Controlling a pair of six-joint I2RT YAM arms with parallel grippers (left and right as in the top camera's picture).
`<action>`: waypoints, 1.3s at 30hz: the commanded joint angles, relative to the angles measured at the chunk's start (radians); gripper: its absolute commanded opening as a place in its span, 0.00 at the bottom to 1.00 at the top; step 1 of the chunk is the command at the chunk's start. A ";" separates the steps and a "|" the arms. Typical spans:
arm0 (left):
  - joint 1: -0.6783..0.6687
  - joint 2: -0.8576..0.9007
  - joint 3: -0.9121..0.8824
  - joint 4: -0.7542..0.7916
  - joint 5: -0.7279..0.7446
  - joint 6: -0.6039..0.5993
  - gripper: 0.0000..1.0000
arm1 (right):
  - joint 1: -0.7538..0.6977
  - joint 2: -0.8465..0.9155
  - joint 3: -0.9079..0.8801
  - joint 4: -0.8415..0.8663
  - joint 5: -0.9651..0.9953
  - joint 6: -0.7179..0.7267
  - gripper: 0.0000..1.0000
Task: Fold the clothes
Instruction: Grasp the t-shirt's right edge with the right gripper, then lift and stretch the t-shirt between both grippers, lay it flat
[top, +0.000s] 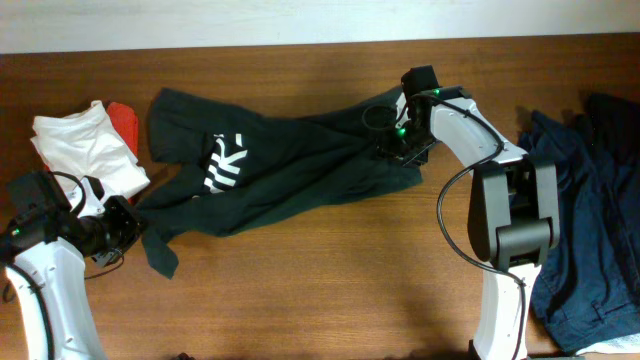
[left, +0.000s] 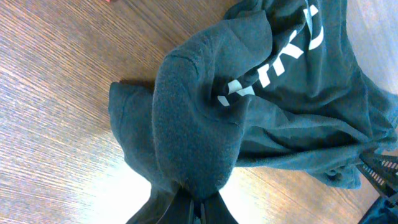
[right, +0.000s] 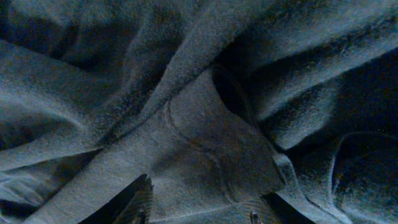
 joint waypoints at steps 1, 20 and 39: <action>-0.002 0.001 -0.001 0.002 0.004 0.006 0.02 | 0.001 0.004 -0.003 0.029 -0.009 0.012 0.49; -0.057 0.001 0.212 0.009 0.041 0.067 0.00 | -0.117 -0.603 0.061 -0.310 0.312 -0.043 0.04; -0.096 0.129 1.020 -0.011 0.218 0.125 0.00 | -0.117 -0.760 0.428 -0.343 0.624 -0.079 0.04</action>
